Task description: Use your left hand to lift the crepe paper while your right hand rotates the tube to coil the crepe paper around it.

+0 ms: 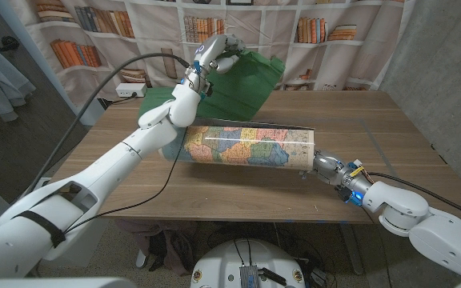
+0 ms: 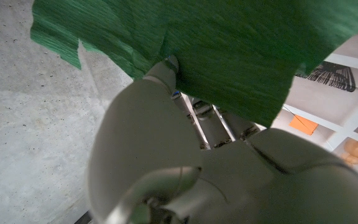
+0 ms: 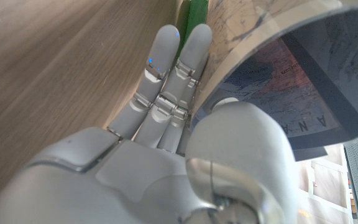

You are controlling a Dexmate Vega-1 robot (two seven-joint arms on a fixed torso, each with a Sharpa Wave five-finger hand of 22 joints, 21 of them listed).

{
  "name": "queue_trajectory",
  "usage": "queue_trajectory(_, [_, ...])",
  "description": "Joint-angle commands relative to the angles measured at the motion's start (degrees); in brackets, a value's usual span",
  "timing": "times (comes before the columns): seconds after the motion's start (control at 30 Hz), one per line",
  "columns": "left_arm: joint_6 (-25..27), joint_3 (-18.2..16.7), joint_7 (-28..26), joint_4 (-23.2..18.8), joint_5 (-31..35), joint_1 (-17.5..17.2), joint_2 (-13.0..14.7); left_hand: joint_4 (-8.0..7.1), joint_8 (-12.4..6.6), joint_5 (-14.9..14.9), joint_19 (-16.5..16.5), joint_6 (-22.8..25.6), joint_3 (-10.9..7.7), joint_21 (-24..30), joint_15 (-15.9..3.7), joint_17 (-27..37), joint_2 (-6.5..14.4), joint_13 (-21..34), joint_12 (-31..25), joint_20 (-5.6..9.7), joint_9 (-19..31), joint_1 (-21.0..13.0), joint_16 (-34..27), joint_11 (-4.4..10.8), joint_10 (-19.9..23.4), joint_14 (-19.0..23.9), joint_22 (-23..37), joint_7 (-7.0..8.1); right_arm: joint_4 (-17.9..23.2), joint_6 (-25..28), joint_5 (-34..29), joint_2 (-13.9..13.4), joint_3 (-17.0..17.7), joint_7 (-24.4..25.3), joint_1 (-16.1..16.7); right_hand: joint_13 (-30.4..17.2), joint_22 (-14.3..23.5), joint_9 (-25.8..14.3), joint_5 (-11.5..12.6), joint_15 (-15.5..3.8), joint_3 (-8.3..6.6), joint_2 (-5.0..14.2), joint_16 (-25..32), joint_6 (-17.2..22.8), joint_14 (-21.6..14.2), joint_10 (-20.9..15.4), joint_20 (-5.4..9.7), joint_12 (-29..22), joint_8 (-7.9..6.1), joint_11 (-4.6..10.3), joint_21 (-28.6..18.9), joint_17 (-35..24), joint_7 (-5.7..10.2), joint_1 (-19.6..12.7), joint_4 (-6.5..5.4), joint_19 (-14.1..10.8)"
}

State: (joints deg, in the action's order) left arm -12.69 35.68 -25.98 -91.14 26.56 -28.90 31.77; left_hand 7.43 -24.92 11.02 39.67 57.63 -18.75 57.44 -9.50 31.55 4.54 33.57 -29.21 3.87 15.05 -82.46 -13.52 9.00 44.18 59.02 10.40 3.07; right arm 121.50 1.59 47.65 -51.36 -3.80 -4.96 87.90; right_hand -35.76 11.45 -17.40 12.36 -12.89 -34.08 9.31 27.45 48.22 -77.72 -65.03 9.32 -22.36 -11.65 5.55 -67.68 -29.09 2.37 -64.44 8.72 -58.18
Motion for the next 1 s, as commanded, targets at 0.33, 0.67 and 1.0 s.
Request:
queue_trajectory(0.33, [-4.47,-1.10,1.65,-2.49,-2.34,-3.09,-1.92,0.03,0.11,0.30,-0.34,0.34,-0.04,0.60,-3.77,0.36,0.29,0.18,0.32,7.23,0.17,0.00,0.27,-0.05,0.36,-0.05,0.04,-0.02,-2.05,-1.11,1.35,-0.17,-5.36,0.64,-4.48,-0.20,0.15,-0.20,0.36,-0.32,-0.90,0.52,-0.22,0.63,-0.05,-0.71,3.68,0.29,-0.39,0.17,-0.73,-0.14,-0.07,-1.09,0.53,0.33])
queue_trajectory(0.67, [-6.62,-2.43,1.63,-4.04,-2.66,-4.57,-1.79,0.06,0.09,0.30,-0.51,0.42,-0.14,0.80,-3.78,0.52,0.33,0.20,0.49,7.26,0.22,-0.05,0.30,0.00,0.31,0.07,0.02,0.04,-3.00,-0.56,1.73,-0.80,-6.91,1.23,-6.43,-0.45,0.13,-0.24,0.32,-0.32,-0.89,0.53,-0.28,0.68,-0.05,-0.59,3.68,0.32,-0.40,0.18,-0.90,-0.12,-0.12,-1.13,0.51,0.43])
queue_trajectory(1.0, [-9.81,-2.82,1.72,-4.04,-3.40,-5.33,-2.82,0.04,0.12,0.31,-0.62,0.52,-0.20,0.96,-3.74,0.61,0.34,0.28,0.60,7.24,0.15,-0.02,0.44,-0.09,0.24,-0.07,0.01,-0.09,-4.53,-0.16,1.81,-0.10,-9.79,1.28,-9.49,-0.30,0.12,-0.26,0.28,-0.33,-0.88,0.51,-0.21,0.65,-0.16,-0.73,3.67,0.45,-0.37,0.25,-1.02,-0.22,0.02,-1.17,0.51,0.53])
